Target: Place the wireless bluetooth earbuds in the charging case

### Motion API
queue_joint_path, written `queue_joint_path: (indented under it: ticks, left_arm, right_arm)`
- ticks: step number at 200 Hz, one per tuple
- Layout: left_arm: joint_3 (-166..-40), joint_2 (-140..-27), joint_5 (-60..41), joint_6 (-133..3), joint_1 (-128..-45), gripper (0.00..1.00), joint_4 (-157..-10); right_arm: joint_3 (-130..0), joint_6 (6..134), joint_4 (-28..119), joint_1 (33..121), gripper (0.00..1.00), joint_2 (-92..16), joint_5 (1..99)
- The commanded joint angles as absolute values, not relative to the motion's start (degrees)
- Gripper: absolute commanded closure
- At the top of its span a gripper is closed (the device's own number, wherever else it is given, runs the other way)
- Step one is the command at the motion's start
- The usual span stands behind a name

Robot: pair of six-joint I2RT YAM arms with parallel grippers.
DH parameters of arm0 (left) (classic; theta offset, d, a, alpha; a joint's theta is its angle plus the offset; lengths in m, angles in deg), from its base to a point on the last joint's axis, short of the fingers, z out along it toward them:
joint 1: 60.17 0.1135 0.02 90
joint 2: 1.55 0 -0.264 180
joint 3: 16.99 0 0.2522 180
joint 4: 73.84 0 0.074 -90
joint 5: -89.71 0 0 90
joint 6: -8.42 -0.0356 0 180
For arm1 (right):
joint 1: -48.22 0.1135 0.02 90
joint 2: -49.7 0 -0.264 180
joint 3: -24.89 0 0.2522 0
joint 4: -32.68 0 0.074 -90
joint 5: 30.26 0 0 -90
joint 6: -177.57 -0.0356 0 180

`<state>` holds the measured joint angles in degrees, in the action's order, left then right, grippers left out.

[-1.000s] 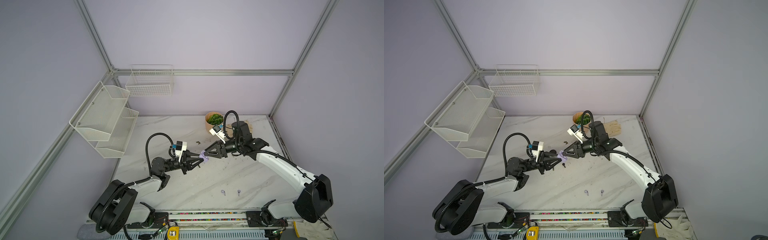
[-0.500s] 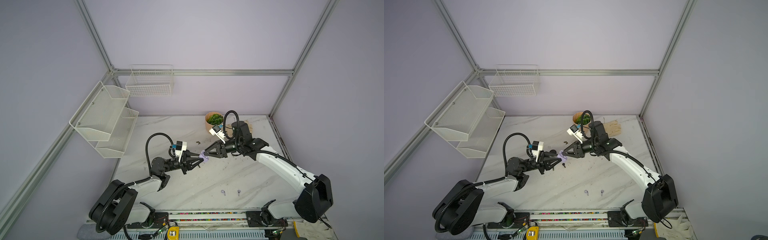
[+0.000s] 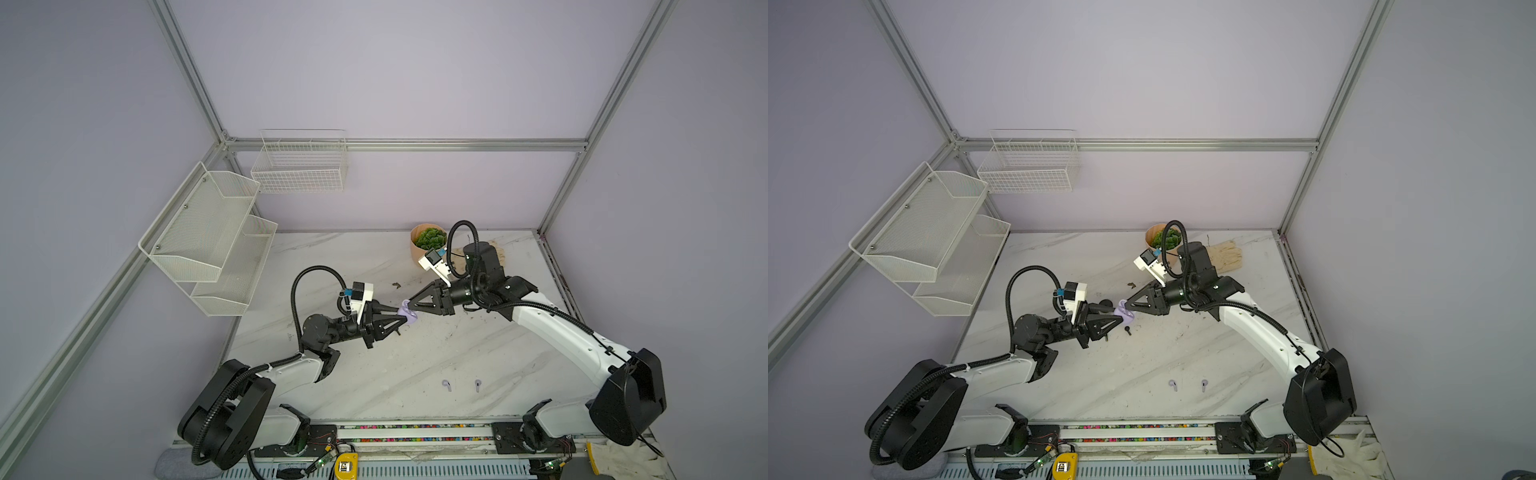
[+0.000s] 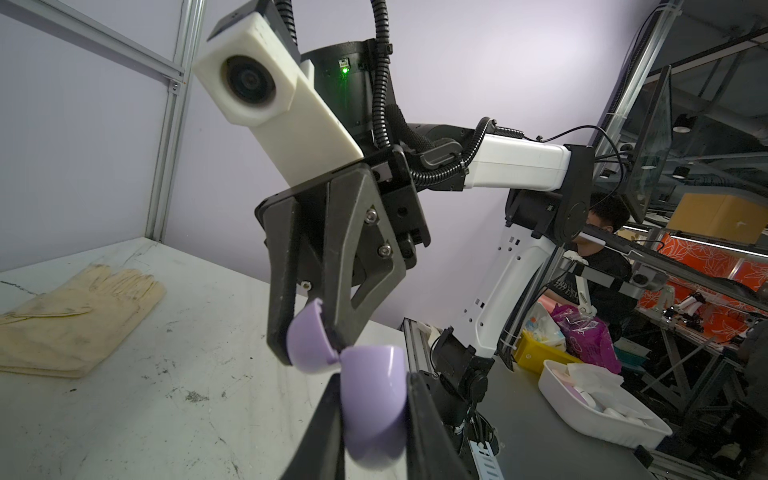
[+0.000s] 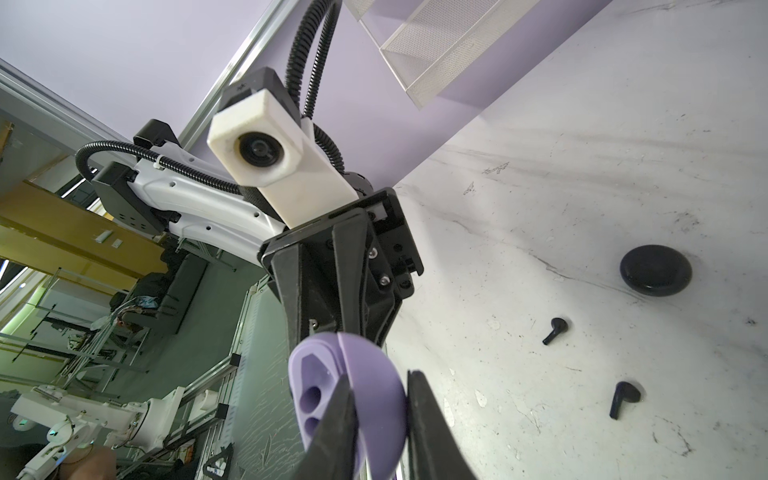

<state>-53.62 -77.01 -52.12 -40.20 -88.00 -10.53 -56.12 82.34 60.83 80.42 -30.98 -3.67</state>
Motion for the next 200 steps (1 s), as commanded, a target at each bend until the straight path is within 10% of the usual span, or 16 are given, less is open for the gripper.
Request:
queue_joint_path:
  ticks: [1, 104, 157, 200]
  left_arm:
    - [-53.37, -77.0, -50.39, -41.68, -88.37, 0.93, -6.39]
    - [-47.06, -70.58, -45.28, -40.27, -86.76, 0.45, -12.28]
    - [-56.07, -54.91, -52.49, -60.0, -84.49, 0.43, -63.45]
    - [-63.36, -63.5, -67.24, -61.99, -82.15, 0.47, -63.35]
  right_arm:
    - [-57.11, 82.32, 61.12, 81.09, 0.84, -30.38, -2.75]
    - [-60.78, 92.0, 73.77, 81.09, 0.85, -29.29, 8.64]
    - [-65.36, 102.2, 83.5, 82.17, 0.85, -29.29, 14.08]
    - [-69.18, 107.37, 89.36, 86.04, 0.88, -30.37, 19.23]
